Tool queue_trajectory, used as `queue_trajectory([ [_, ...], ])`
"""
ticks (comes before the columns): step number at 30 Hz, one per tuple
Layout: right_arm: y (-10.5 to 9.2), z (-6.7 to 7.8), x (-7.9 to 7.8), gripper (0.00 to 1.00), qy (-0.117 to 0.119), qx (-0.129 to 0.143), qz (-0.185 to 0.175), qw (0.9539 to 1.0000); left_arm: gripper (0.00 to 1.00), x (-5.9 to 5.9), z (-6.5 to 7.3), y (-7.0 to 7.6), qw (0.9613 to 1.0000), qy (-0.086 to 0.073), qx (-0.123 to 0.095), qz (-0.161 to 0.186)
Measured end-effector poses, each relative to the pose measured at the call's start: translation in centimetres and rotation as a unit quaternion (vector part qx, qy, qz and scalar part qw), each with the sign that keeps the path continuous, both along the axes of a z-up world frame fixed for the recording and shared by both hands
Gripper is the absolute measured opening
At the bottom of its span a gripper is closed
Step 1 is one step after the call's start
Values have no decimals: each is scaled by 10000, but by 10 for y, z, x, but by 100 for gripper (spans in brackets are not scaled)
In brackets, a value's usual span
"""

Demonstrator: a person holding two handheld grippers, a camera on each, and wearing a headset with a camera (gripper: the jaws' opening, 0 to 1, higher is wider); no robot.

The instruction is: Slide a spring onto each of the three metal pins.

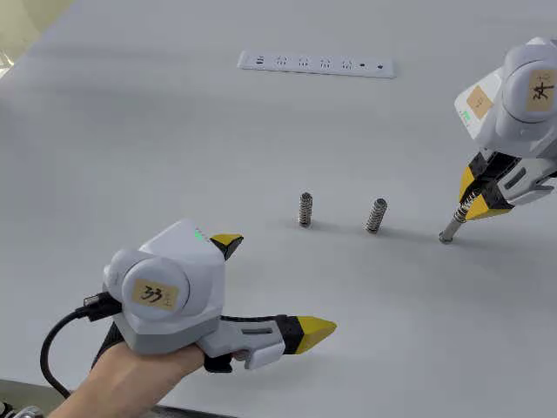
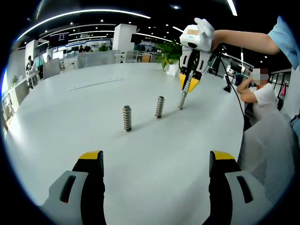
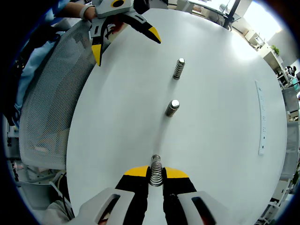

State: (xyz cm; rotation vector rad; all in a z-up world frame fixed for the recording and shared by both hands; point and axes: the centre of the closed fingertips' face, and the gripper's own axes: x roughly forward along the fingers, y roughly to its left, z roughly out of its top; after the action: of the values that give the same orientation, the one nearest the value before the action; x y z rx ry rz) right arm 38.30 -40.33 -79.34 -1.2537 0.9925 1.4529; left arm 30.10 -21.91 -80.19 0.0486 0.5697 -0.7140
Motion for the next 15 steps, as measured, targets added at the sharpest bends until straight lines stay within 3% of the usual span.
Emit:
queue_trajectory([
  [15, 1, -22, -1, 8, 110, -62, -1, 9999, 91, -1, -1, 0, 10000, 30, -37, 18],
])
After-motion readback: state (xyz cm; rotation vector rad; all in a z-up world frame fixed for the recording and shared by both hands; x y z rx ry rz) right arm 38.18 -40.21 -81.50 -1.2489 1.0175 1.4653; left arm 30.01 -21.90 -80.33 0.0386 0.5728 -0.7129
